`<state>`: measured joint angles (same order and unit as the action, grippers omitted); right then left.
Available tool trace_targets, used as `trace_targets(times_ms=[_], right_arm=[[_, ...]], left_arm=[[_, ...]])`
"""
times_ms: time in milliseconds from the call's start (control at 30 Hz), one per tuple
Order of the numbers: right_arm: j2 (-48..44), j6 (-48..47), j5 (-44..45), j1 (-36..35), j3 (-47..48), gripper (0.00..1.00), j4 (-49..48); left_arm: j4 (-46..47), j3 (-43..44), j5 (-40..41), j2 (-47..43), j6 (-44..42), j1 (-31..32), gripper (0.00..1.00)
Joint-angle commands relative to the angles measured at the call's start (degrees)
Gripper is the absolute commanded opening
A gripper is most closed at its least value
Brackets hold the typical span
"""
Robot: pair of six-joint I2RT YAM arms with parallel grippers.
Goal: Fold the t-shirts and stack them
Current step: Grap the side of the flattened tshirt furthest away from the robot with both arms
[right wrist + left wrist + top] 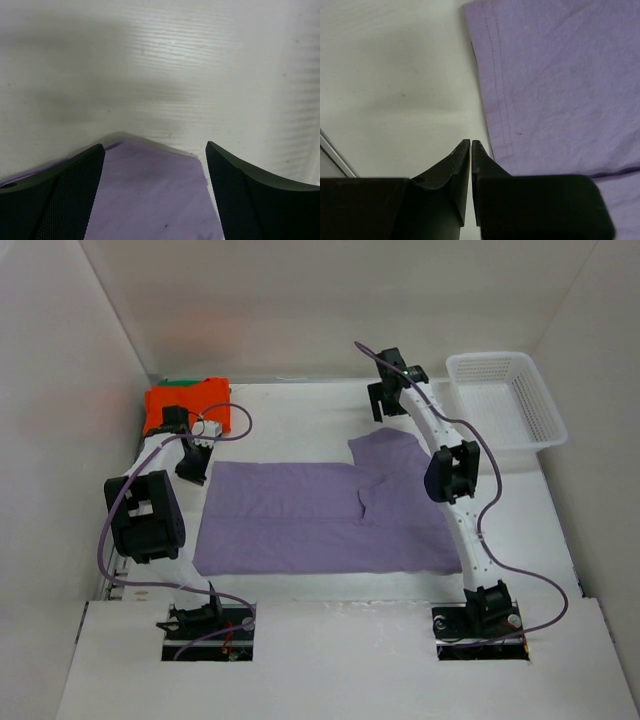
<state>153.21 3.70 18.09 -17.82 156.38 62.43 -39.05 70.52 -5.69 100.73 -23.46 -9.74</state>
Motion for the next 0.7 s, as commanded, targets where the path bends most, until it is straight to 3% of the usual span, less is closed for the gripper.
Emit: trace_targets(times_ms=[0, 233, 433, 667], right_arm=[[0.61, -3.09, 0.90, -2.26, -0.01, 0.87, 0.23], [-3.79, -6.86, -1.56, -4.10, -8.36, 0.92, -3.01], [-2.65, -6.69, -1.91, -7.26, -9.15, 0.98, -4.25], [-2.21, -4.94, -5.07, -8.23, -11.00, 0.95, -3.55]], left_arm=[[-1.56, 0.49, 1.12, -3.61, -2.20, -0.50, 0.06], [-1.73, 3.22, 0.77, -1.68, -1.50, 0.20, 0.06], [-1.38, 3.13, 0.60, -0.53, -1.15, 0.64, 0.06], [-1.29, 3.22, 0.51, -0.27, -1.32, 0.64, 0.06]])
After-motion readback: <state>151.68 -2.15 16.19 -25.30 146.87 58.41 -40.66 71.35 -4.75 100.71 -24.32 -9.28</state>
